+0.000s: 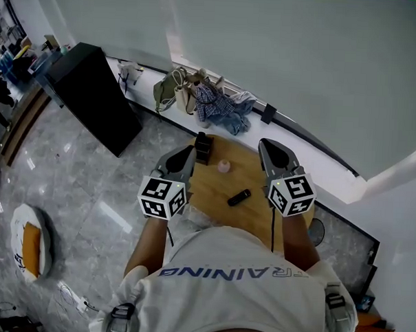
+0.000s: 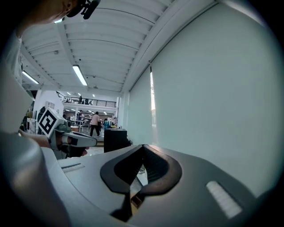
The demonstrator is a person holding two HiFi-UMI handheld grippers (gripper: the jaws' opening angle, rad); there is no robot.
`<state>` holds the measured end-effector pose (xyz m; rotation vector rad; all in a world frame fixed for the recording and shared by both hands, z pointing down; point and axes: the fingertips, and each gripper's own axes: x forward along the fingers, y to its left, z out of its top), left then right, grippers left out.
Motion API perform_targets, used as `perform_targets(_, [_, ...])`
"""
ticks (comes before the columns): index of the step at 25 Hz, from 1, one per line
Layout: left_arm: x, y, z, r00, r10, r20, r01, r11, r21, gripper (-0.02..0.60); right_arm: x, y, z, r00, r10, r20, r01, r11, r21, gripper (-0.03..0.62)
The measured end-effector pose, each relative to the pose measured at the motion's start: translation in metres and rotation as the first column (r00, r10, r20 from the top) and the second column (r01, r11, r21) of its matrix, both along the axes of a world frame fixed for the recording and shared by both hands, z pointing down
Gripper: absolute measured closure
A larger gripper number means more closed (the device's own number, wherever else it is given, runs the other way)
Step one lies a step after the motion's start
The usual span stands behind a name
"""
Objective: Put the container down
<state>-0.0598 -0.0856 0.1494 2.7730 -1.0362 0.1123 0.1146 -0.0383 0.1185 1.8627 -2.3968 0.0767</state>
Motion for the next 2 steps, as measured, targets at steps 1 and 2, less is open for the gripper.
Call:
perform_targets(1, [0.0021, -0.0003, -0.001, 1.0, 0.003, 0.0, -0.003, 1.0, 0.002, 0.583, 0.0007, -0.0005, 0.0, 1.0, 0.0, 0.003, 0.0, 1.0, 0.0, 0.58])
perform_targets(2, [0.0042, -0.0006, -0.0019, 1.0, 0.007, 0.0, -0.007, 1.0, 0.004, 0.583, 0.0014, -0.0009, -0.0001, 1.0, 0.0, 0.005, 0.0, 1.0, 0.001, 0.58])
